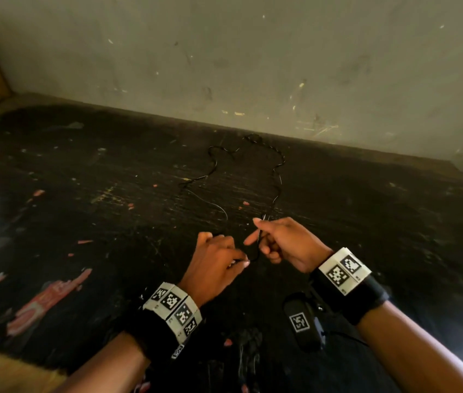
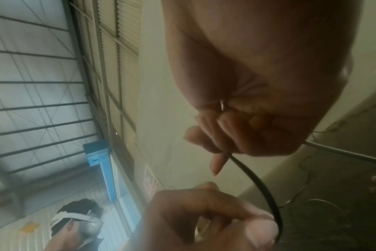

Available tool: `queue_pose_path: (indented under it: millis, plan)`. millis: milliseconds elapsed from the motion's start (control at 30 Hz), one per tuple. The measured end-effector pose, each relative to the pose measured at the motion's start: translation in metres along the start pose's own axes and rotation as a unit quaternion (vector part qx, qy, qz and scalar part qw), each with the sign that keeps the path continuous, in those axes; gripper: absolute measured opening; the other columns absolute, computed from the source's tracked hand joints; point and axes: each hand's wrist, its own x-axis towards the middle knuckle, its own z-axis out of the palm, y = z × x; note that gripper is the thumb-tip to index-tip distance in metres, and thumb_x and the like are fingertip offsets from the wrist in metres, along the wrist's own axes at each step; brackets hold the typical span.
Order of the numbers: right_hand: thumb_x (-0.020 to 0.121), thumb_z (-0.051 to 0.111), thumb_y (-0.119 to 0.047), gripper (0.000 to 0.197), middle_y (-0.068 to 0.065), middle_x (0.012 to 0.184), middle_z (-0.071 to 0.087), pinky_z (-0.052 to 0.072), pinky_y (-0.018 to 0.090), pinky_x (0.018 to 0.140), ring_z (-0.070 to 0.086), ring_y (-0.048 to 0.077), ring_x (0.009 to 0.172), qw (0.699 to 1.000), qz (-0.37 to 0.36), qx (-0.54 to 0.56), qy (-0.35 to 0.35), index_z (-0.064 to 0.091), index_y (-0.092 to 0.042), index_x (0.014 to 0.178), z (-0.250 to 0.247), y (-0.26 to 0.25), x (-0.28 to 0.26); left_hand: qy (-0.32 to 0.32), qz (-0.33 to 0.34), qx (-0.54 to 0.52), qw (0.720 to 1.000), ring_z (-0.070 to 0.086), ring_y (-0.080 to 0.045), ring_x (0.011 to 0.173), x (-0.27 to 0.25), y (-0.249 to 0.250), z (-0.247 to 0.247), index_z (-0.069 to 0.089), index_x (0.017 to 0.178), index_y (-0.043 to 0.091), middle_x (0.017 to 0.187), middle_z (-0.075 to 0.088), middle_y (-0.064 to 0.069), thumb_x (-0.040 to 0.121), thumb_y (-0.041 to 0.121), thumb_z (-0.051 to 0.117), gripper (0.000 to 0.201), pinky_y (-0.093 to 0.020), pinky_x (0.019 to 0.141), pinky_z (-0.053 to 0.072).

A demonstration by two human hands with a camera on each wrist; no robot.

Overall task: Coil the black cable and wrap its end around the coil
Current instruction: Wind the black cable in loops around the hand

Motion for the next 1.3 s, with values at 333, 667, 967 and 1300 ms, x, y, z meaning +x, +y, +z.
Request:
queue_pose_path:
  millis: [333,667,967,1300]
  plan:
    - [0.096,0.042,-0.043,0.048,-0.003,0.048,0.049,0.024,0.02,0.041,0.033,0.008,0.04,0.999,-0.005,-0.003,0.033,0.072,-0.006,0.093,-0.001,-0.019,-0.007,0.049,0.018,0.103,0.993,0.034,-0.028,0.135,0.004,-0.002,-0.01,0.073,0.083,0.036,0.132,0.057,-0.003,0.083,0.047,0.048,0.028,-0.05,0.108,0.014]
    - [0.085,0.06,-0.001,0.044,-0.007,0.116,0.059,0.05,0.015,0.085,0.059,0.001,0.103,0.915,-0.262,-0.294,0.087,0.057,-0.026,0.121,-0.004,-0.024,-0.003,-0.128,-0.088,-0.584,0.797,0.072,-0.019,0.084,0.019,-0.007,-0.065,0.066,0.101,-0.004,0.083,0.074,-0.011,0.096,0.013,0.048,0.026,-0.029,0.079,0.057]
    - [0.078,0.073,-0.011,0.054,0.003,0.108,0.062,0.054,0.032,0.087,0.063,0.011,0.098,0.911,-0.34,-0.167,0.164,0.049,-0.018,0.126,0.03,-0.012,0.007,-0.275,-0.046,-0.73,0.624,0.07,-0.028,0.094,0.011,-0.016,-0.091,0.062,0.106,0.001,0.092,0.073,-0.016,0.095,0.018,0.041,0.029,-0.035,0.07,0.059]
    - [0.088,0.062,-0.014,0.015,0.004,0.093,0.07,0.056,0.031,0.072,0.067,0.01,0.083,0.824,-0.415,-0.349,0.163,0.067,-0.009,0.101,0.027,-0.022,0.005,-0.295,-0.042,-0.774,0.558,0.067,-0.037,0.097,0.017,-0.013,-0.097,0.059,0.107,0.006,0.094,0.071,-0.023,0.094,0.023,0.044,0.026,-0.046,0.082,0.055]
